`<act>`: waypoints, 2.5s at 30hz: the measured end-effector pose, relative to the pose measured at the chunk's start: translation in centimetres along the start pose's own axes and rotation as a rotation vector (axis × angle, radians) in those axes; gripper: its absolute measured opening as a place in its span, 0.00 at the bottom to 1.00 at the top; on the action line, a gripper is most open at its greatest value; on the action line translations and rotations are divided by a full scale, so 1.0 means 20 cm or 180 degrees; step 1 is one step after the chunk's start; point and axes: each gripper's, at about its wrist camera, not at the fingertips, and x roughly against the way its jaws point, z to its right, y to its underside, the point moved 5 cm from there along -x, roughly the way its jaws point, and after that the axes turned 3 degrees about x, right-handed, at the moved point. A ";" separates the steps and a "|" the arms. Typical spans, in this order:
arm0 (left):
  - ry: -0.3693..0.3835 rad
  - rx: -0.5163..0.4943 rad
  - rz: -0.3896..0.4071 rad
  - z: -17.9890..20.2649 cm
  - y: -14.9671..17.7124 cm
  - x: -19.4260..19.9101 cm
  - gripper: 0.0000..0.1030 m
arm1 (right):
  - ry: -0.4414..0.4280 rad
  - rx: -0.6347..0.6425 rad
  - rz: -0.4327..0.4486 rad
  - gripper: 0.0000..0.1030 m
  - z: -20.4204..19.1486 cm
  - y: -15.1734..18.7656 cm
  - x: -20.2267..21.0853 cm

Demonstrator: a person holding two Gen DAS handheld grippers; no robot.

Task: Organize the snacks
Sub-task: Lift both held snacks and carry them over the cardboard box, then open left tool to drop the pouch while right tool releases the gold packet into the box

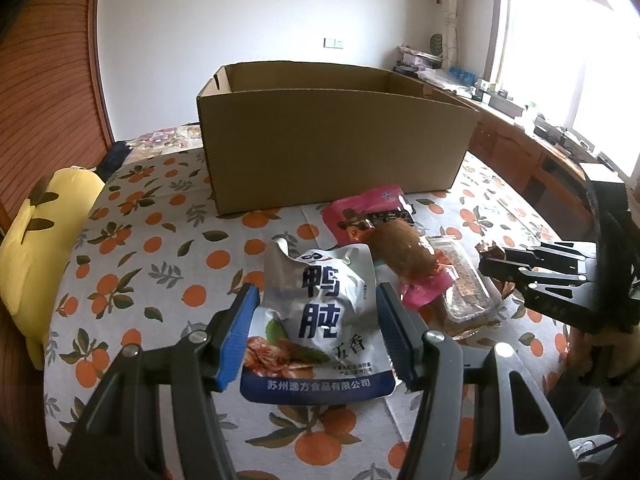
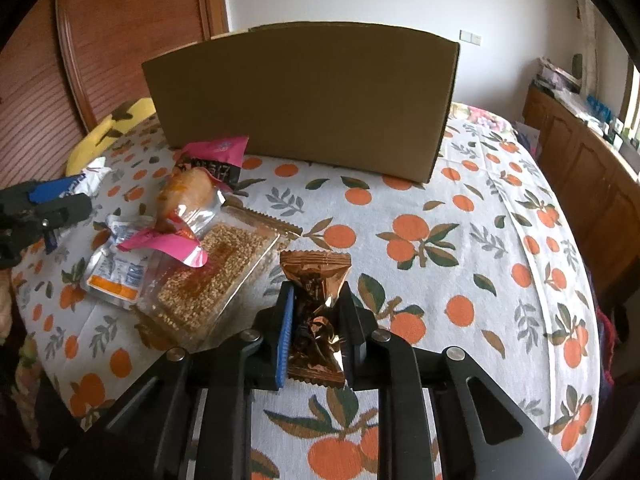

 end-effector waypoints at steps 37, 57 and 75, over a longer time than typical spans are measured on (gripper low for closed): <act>0.0211 -0.0117 0.0523 0.10 -0.52 -0.02 0.57 | -0.0165 0.0006 0.0564 0.18 0.24 -0.35 0.26; 0.0078 -0.0114 0.0716 -0.06 -0.96 -0.25 0.58 | -0.0343 0.0276 0.0949 0.18 0.22 -1.00 0.07; 0.0128 -0.0062 0.0479 -0.07 -0.93 -0.54 0.58 | -0.0532 0.0035 0.0783 0.18 0.24 -1.03 -0.26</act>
